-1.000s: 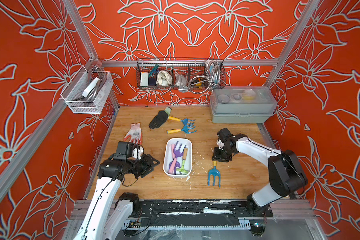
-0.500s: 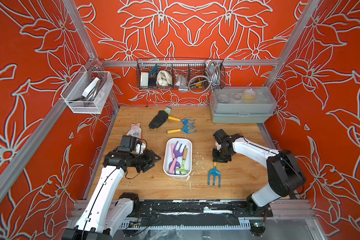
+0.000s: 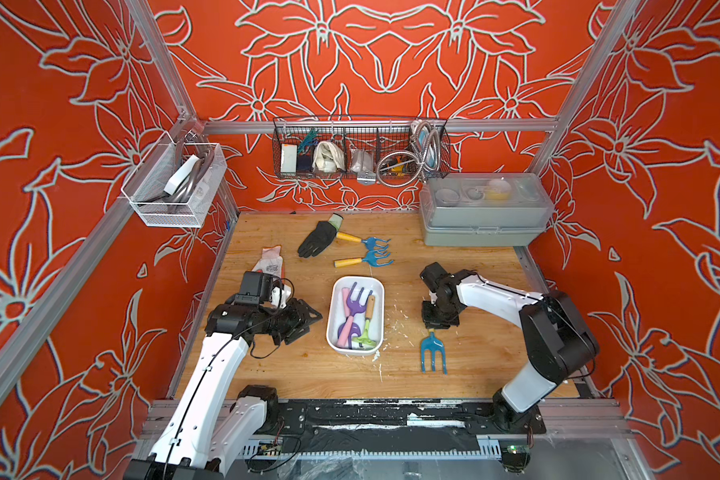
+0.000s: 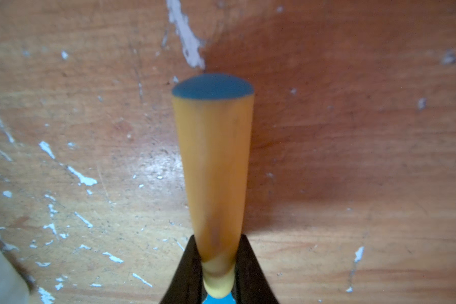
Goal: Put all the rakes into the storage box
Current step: Pick up the rake at the center of the board.
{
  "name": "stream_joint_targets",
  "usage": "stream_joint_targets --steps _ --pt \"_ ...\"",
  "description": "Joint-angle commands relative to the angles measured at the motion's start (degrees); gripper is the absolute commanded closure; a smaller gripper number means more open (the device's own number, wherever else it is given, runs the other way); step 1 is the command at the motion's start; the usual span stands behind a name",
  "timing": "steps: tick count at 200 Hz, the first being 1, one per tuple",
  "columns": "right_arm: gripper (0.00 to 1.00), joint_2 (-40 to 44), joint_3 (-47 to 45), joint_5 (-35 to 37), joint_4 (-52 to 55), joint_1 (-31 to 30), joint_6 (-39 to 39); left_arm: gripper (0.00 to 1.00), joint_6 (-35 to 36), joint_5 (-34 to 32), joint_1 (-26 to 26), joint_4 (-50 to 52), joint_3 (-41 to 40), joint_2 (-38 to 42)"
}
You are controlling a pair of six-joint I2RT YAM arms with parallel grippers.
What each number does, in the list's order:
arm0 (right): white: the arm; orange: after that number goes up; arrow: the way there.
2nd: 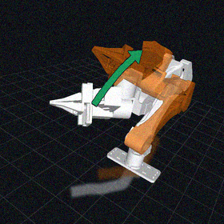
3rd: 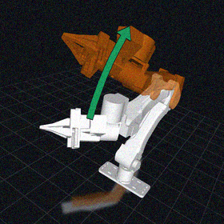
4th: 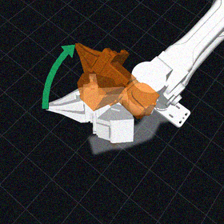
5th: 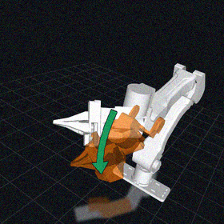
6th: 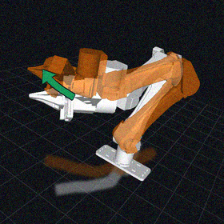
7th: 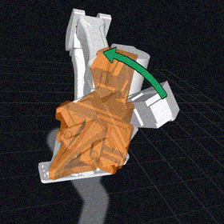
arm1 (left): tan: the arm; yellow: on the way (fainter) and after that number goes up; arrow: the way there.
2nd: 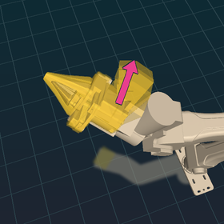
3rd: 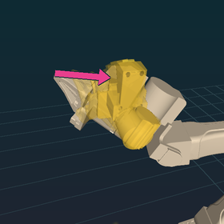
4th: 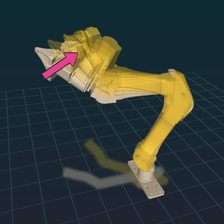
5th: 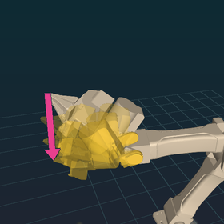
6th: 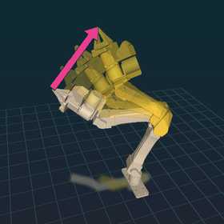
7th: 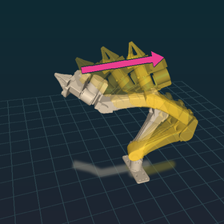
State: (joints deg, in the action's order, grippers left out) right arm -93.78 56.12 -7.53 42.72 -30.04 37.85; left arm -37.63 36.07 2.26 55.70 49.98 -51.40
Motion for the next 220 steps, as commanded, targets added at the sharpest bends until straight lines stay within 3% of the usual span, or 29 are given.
stream_joint_targets --steps 1,28,90,127,220 --pt "0.92 4.3 1.7 1.6 3.3 -0.5 -0.8 0.46 0.5 -0.3 0.4 -2.2 0.1 -1.5" --pt "1.0 8.0 4.0 0.8 6.2 -0.5 -2.3 0.46 0.0 -1.9 3.1 -4.4 1.7 -4.8" --pt "1.0 11.5 10.3 -4.6 9.8 -0.8 -2.7 0.46 -5.3 -7.3 16.5 -11.5 3.3 -12.1" --pt "1.0 10.3 15.2 -8.0 9.9 -3.1 -0.8 0.46 -7.8 -9.3 21.5 -13.6 2.7 -13.1" --pt "1.0 -2.2 31.3 -8.9 8.8 -16.1 5.3 0.46 -8.3 -14.3 23.4 -9.4 -0.3 -6.9"
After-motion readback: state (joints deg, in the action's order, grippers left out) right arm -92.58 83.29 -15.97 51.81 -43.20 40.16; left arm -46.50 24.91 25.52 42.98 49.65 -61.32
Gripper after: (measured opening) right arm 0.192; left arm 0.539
